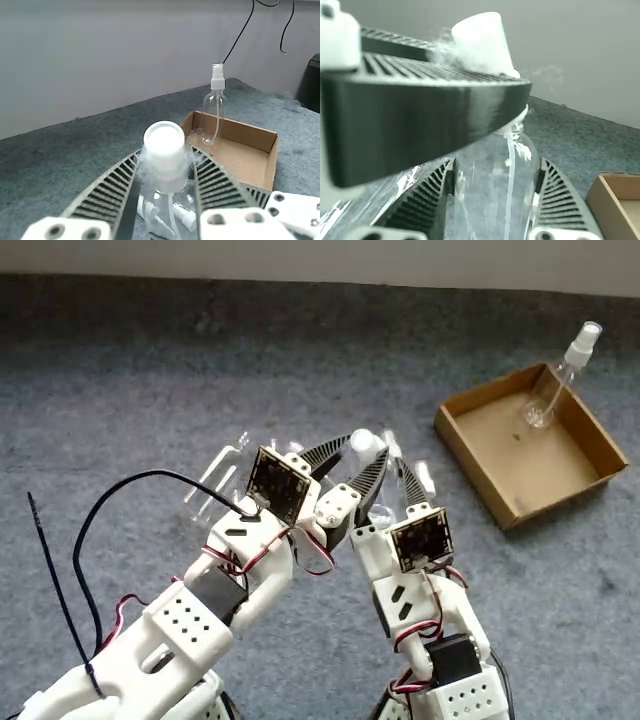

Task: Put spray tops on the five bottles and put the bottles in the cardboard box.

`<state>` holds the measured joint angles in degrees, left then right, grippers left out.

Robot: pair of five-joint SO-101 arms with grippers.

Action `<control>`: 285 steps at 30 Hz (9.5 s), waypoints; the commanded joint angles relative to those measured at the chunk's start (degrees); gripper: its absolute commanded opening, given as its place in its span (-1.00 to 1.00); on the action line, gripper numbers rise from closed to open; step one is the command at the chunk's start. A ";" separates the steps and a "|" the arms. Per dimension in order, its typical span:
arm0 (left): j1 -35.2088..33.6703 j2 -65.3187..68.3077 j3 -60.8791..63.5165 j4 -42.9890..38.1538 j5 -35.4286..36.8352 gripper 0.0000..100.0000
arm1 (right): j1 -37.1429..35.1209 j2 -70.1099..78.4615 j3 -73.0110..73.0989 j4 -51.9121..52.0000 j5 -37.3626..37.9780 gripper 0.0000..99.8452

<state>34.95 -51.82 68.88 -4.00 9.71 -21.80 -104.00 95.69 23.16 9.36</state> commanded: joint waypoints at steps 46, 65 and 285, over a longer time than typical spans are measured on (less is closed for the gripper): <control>-2.86 13.23 -22.73 27.08 0.09 -0.58 | 0.04 -1.45 5.32 -0.04 0.62 -0.72; -3.38 2.95 -22.55 37.45 -0.18 -0.54 | 0.04 -1.45 5.58 -4.35 0.62 -0.72; -0.31 -52.35 28.18 32.97 -0.35 -0.99 | 33.27 45.23 -49.19 -0.04 -3.69 -0.72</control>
<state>33.98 -103.87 95.87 28.79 9.71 9.23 -65.23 53.05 23.08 5.23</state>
